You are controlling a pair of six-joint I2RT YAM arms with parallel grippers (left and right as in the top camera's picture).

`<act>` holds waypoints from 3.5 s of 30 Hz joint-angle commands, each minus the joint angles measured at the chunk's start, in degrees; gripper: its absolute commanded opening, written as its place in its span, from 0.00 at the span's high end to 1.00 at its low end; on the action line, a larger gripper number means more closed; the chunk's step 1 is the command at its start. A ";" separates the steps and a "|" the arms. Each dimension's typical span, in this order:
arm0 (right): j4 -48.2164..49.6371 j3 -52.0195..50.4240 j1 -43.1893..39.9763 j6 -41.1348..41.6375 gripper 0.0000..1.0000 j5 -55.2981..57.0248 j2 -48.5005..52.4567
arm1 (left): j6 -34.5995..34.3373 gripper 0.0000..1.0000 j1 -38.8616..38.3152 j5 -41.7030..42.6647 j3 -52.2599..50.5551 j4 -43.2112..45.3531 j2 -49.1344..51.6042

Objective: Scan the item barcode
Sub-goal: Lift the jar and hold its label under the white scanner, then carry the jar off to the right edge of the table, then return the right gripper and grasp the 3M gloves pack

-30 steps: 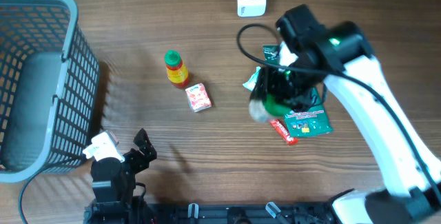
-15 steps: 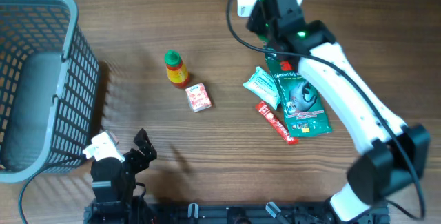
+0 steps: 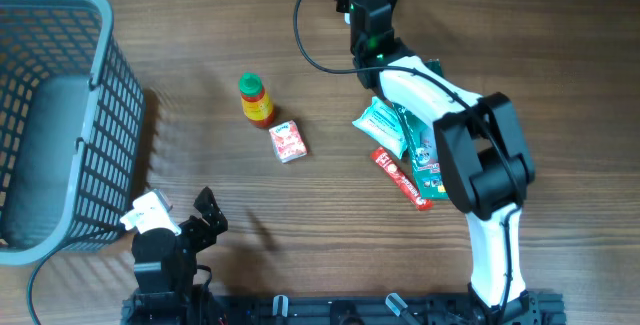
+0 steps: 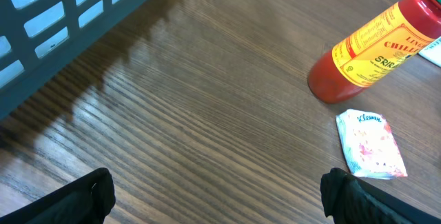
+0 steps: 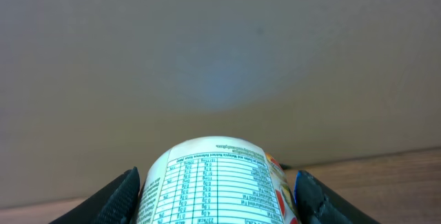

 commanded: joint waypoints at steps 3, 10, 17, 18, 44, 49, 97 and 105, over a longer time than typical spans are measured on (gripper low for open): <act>3.65 2.99 -3.67 -0.68 0.52 -7.74 5.14 | 0.07 0.00 0.04 -0.98 -0.26 0.11 -0.26; 3.21 4.68 -3.65 0.04 0.52 -7.76 3.78 | 0.07 0.00 0.04 -0.98 -0.26 0.11 -0.26; -18.71 4.68 -8.41 5.09 0.52 -2.95 -12.33 | 0.07 0.00 0.04 -0.98 -0.26 0.11 -0.26; -23.54 4.68 -10.05 6.78 0.53 -2.78 -14.43 | 0.07 0.00 0.04 -0.98 -0.26 0.11 -0.26; -72.04 4.68 -72.26 26.77 0.45 -26.25 -2.54 | 0.07 0.00 0.04 -0.98 -0.26 0.11 -0.26; -75.30 9.64 -73.09 25.46 0.01 -26.27 -4.11 | 0.07 0.00 0.04 -0.98 -0.26 0.11 -0.26; -76.85 -33.99 12.13 13.44 0.00 13.73 -31.45 | 0.07 0.00 0.04 -0.98 -0.26 0.11 -0.26; -75.30 -35.76 10.62 12.59 0.14 20.63 -24.48 | 0.07 0.00 0.04 -0.98 -0.26 0.11 -0.26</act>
